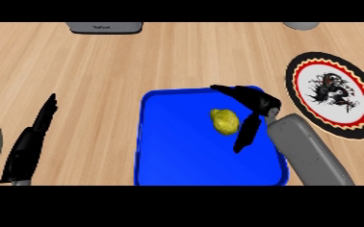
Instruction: Pick the pear from the tray and place it in the plate
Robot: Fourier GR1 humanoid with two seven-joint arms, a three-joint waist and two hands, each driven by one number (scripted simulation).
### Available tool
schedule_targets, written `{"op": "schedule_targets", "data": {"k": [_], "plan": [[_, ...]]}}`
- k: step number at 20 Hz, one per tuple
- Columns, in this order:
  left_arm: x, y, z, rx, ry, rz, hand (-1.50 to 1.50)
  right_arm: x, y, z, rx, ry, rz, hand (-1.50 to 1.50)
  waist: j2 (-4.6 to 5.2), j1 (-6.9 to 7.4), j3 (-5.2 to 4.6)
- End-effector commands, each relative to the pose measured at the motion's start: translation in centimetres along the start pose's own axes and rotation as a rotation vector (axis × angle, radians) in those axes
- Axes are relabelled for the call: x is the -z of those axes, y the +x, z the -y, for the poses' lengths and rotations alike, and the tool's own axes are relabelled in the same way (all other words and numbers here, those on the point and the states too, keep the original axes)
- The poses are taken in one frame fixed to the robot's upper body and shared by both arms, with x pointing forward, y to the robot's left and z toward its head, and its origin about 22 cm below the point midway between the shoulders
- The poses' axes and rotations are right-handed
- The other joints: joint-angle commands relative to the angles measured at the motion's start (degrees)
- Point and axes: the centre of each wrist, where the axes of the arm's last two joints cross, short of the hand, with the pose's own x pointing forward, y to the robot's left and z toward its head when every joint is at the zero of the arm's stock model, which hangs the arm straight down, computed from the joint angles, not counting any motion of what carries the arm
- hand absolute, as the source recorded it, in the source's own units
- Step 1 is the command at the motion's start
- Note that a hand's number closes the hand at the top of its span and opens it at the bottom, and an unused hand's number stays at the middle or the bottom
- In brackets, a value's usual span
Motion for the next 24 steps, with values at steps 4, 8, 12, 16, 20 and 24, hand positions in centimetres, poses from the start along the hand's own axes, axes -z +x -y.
{"op": "schedule_targets", "data": {"k": [4,8,12,16,20,24], "plan": [[0.4,1.4,-0.5,0.002,0.003,0.009,0.00,1.7,0.4,-1.0,-0.024,0.038,-0.031,-1.50,-0.05,-0.05,0.00],[1.0,1.5,0.3,0.001,-0.011,0.005,0.00,3.1,-1.8,-3.2,-0.001,0.046,-0.039,-1.50,0.00,-0.03,0.00],[0.1,0.4,0.5,-0.018,0.000,0.006,0.00,2.6,-1.1,-2.3,-0.016,0.044,-0.024,-1.50,-0.03,-0.11,-0.01],[-1.0,0.3,-2.0,0.003,0.007,0.002,0.00,3.7,-1.8,-4.5,0.037,0.016,0.042,1.50,-0.03,0.04,0.00],[-0.1,1.3,-0.8,-0.007,0.010,0.000,0.00,4.9,-0.7,-4.7,0.029,0.015,0.061,1.50,-0.03,-0.04,0.00],[-0.6,0.6,0.2,-0.010,0.000,0.006,0.00,-1.2,-9.2,0.4,-0.051,-0.050,-0.011,1.50,0.10,-0.05,0.05]]}}
